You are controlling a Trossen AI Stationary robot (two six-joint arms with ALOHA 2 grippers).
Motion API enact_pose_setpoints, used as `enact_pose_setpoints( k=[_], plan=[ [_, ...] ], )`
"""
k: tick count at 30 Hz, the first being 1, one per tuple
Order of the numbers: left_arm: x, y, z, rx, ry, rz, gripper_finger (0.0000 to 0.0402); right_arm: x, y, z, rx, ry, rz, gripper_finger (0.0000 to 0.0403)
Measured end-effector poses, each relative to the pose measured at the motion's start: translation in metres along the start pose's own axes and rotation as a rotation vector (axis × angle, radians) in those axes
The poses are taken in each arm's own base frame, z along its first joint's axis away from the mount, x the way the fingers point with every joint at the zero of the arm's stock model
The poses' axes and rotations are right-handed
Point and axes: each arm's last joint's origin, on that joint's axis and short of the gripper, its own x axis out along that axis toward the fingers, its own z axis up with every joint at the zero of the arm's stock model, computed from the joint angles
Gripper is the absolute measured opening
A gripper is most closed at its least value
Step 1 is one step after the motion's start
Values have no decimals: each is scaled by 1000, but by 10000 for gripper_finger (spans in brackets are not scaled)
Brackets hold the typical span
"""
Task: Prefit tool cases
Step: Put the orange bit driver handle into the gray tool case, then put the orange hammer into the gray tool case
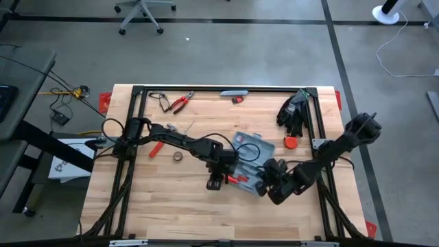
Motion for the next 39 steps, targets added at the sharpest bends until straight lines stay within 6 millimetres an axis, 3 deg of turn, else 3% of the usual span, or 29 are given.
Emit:
enact_pose_setpoints(
  k=[8, 16, 28, 33, 39],
  plan=[
    [0, -6, 16, 35, -167, -3, 83, 24, 15, -8, 56, 1, 80, 0],
    [0, -3, 10, -3, -105, -9, 86, 25, 16, -8, 55, 10, 91, 0],
    [-2, 4, 9, -67, -87, -66, 185, 28, 18, -3, 30, 21, 122, 0],
    [-22, 0, 11, -82, -131, -7, 195, 32, 25, 7, 1, 30, 207, 0],
    [-42, -2, 14, -61, -200, 71, 169, 42, 23, 20, -45, 73, 229, 0]
  ],
)
